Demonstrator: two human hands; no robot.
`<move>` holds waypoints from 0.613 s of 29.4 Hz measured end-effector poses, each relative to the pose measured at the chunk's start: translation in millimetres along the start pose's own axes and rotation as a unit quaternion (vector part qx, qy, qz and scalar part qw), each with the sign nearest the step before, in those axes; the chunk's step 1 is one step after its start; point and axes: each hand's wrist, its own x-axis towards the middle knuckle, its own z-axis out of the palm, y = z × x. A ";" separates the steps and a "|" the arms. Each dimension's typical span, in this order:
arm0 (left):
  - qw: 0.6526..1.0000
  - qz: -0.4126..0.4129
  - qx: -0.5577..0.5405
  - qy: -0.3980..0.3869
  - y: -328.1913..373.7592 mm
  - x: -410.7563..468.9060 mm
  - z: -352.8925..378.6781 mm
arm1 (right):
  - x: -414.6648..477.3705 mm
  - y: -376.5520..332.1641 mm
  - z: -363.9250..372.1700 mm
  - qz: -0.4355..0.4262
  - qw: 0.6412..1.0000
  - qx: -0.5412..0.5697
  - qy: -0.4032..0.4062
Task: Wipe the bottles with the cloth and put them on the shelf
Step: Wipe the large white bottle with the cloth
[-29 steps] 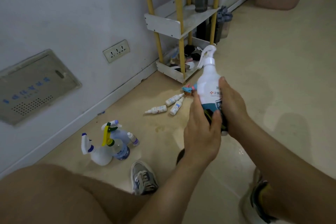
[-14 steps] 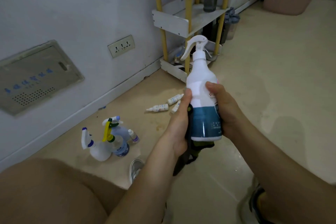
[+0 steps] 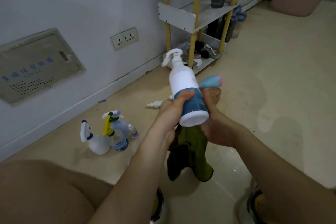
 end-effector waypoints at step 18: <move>0.976 0.132 0.166 0.054 -28.4 22.3 8.2 | -20.5 -9.4 41.5 -0.316 0.881 -0.328 0.130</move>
